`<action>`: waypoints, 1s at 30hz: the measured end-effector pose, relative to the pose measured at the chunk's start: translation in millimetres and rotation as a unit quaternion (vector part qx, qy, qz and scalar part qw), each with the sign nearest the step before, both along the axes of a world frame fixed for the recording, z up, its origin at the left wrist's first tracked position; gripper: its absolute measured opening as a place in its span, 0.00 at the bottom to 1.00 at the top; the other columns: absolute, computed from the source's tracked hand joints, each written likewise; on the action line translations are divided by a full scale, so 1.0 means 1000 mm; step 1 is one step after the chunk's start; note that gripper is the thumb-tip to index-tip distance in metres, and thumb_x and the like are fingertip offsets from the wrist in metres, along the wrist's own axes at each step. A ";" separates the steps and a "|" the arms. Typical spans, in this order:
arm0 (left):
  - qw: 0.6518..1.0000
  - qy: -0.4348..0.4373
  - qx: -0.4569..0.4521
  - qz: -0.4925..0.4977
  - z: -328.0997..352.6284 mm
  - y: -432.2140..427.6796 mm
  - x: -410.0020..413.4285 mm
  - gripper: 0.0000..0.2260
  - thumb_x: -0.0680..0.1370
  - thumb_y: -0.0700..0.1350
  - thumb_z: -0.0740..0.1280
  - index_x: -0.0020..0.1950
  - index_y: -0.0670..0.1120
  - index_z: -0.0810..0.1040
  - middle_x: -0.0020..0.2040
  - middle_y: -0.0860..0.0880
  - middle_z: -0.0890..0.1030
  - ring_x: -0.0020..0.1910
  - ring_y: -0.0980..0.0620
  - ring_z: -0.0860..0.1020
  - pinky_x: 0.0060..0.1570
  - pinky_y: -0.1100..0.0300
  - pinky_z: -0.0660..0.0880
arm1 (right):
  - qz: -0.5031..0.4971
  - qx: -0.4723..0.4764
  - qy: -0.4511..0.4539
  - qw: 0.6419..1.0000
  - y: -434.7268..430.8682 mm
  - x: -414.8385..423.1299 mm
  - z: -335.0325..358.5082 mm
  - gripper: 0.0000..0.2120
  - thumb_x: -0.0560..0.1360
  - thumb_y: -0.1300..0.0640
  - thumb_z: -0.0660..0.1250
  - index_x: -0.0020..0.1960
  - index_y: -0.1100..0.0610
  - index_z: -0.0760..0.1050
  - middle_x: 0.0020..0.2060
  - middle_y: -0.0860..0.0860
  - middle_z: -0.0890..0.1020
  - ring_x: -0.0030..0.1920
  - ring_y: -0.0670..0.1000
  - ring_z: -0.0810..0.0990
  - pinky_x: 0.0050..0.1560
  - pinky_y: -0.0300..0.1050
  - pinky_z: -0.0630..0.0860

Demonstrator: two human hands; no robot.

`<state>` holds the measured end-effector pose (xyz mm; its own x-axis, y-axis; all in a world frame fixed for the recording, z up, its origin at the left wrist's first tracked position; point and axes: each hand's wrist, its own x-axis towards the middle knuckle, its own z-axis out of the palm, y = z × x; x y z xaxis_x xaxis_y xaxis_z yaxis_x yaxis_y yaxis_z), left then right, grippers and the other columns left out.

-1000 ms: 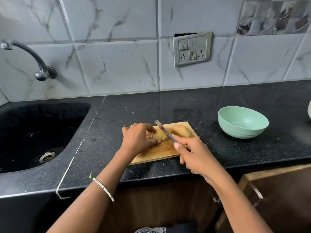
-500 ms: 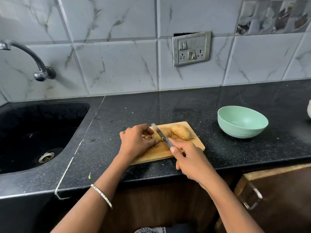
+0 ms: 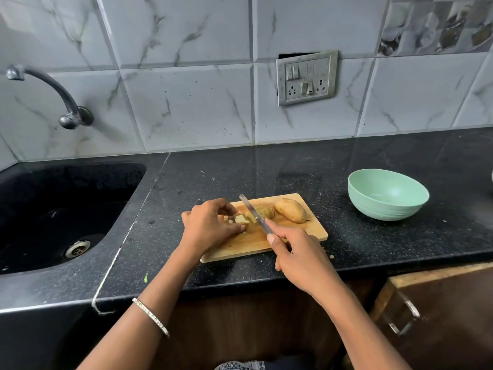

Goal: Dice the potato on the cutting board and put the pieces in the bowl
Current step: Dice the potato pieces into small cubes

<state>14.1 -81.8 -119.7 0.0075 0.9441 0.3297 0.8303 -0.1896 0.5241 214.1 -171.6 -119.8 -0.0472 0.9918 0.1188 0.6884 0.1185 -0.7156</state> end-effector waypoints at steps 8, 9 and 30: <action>0.999 0.037 -0.028 -0.017 0.016 0.003 -0.002 0.15 0.68 0.59 0.77 0.53 0.61 0.81 0.46 0.63 0.83 0.55 0.60 0.78 0.54 0.52 0.63 | -0.003 0.009 -0.027 1.000 -0.003 -0.007 0.000 0.20 0.84 0.44 0.55 0.76 0.38 0.66 0.50 0.48 0.84 0.51 0.50 0.82 0.54 0.48 0.77; 0.998 0.043 -0.033 -0.016 0.016 0.004 -0.002 0.15 0.68 0.59 0.77 0.53 0.61 0.81 0.46 0.63 0.83 0.55 0.59 0.78 0.54 0.52 0.64 | -0.002 0.013 -0.025 1.000 -0.005 -0.007 0.001 0.20 0.84 0.44 0.55 0.76 0.38 0.66 0.50 0.48 0.84 0.50 0.50 0.82 0.54 0.48 0.77; 0.996 0.011 -0.090 0.008 0.022 0.004 -0.002 0.19 0.63 0.60 0.80 0.51 0.57 0.84 0.41 0.60 0.84 0.50 0.58 0.79 0.51 0.53 0.61 | -0.021 -0.003 -0.025 0.999 -0.008 -0.022 0.007 0.21 0.85 0.46 0.55 0.78 0.41 0.64 0.53 0.49 0.83 0.55 0.51 0.81 0.59 0.51 0.77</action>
<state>11.7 -77.6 -97.9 -0.0019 0.9880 0.1542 0.8444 -0.0811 0.5295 192.2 -180.0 -112.3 -0.0120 0.9937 0.1114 0.7280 0.0851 -0.6802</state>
